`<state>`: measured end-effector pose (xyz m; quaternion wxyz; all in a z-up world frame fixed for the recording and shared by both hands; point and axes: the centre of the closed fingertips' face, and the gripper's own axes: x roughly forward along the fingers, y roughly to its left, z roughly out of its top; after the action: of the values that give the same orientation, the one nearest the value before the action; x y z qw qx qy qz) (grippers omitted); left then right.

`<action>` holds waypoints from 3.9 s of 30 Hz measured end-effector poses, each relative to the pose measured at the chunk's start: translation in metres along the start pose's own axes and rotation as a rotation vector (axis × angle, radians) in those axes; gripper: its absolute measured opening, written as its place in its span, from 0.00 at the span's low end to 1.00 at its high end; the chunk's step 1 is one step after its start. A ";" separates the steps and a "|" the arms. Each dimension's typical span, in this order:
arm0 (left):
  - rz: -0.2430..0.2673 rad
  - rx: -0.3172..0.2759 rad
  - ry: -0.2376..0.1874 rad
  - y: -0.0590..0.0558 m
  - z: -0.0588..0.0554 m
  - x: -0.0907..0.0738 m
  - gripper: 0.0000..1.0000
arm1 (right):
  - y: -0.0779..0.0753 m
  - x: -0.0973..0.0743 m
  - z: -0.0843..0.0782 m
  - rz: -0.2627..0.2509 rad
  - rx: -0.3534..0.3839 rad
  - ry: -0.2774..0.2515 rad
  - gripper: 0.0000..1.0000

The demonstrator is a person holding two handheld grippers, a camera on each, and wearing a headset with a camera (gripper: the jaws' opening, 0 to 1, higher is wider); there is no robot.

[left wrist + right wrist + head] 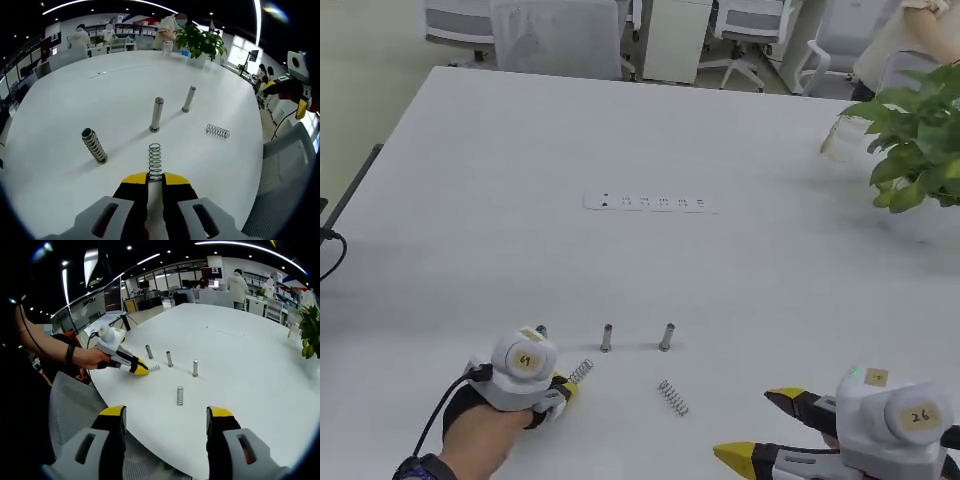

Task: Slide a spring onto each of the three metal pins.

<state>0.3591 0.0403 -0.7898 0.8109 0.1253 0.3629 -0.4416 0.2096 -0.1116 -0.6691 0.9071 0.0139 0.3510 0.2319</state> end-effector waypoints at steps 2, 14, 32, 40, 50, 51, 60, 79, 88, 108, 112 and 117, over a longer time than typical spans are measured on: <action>0.000 0.001 0.002 0.000 -0.001 -0.001 0.02 | 0.000 0.000 0.000 0.000 0.000 0.000 0.64; 0.006 -0.004 -0.002 0.004 -0.003 -0.012 0.02 | -0.001 0.001 -0.002 0.005 0.000 0.004 0.63; -0.016 0.027 -0.022 0.001 -0.005 -0.036 0.02 | 0.002 0.006 0.002 0.030 -0.017 0.011 0.60; -0.047 0.059 -0.035 -0.010 -0.004 -0.046 0.02 | 0.008 0.011 0.001 0.059 -0.028 0.015 0.56; -0.079 0.100 -0.061 -0.025 0.007 -0.054 0.02 | 0.015 0.016 0.003 0.088 -0.042 0.019 0.55; -0.084 0.105 -0.065 -0.027 0.009 -0.055 0.02 | 0.015 0.016 0.004 0.091 -0.044 0.021 0.55; -0.118 0.139 -0.097 -0.039 0.026 -0.061 0.02 | 0.015 0.021 0.011 0.112 -0.076 0.025 0.53; -0.270 0.307 -0.155 -0.103 0.064 -0.071 0.02 | 0.037 0.041 0.036 0.260 -0.158 0.000 0.37; -0.332 0.357 -0.165 -0.132 0.068 -0.075 0.02 | 0.040 0.046 0.031 0.294 -0.148 0.009 0.36; -0.437 0.498 -0.144 -0.173 0.061 -0.080 0.02 | 0.050 0.038 0.013 0.403 -0.147 0.038 0.17; -0.454 0.547 -0.130 -0.178 0.056 -0.081 0.02 | 0.053 0.033 0.010 0.441 -0.140 0.049 0.15; -0.469 0.565 -0.125 -0.182 0.053 -0.080 0.02 | 0.055 0.030 0.006 0.467 -0.145 0.068 0.13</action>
<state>0.2099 -0.0422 -0.6751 0.6417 0.2305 0.1953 -0.7050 0.2103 -0.0486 -0.6729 0.8151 0.0218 0.3510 0.4603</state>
